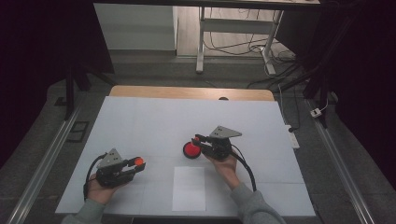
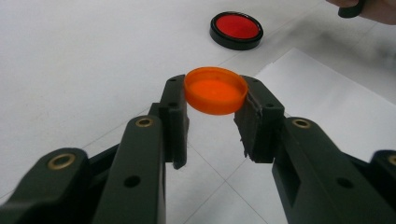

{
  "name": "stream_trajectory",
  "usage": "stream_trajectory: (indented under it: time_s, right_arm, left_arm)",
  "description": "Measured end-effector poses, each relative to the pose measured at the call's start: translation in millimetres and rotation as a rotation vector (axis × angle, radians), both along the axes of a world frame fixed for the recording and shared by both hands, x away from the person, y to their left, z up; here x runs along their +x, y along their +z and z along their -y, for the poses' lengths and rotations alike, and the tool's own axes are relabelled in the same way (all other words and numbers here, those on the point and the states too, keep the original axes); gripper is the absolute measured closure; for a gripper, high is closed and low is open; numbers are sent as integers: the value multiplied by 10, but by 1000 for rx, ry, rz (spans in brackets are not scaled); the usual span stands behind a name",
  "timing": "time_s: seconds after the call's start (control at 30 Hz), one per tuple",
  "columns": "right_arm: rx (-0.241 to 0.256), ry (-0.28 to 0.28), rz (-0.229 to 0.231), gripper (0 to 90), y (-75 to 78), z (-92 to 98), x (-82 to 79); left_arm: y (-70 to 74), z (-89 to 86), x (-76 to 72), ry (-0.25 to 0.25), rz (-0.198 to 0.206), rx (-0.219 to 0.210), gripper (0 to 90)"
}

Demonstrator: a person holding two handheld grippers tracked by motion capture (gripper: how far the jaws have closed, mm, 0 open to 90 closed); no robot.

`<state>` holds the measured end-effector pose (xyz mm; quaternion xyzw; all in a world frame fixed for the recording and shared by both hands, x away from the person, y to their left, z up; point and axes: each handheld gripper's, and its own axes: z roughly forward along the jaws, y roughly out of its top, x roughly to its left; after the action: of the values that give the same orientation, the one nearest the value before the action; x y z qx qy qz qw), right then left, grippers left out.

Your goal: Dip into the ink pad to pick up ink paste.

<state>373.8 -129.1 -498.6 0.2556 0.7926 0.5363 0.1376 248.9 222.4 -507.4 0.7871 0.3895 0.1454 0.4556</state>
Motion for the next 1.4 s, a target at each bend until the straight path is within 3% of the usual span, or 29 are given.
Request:
stream_trajectory:
  time_s: [0.57, 0.97, 1.4]
  right_arm:
    - [46, -4, -14, 724, 138, 166, -67]
    - [75, -1, 0, 723, 262, 297, -170]
    - [94, 7, -3, 722, 298, 333, -228]
  left_arm:
    - [-2, -4, 21, -14, -1, -13, 650]
    - [3, 11, 9, -9, 4, -7, 650]
    - [-2, 13, 11, -11, -1, -5, 649]
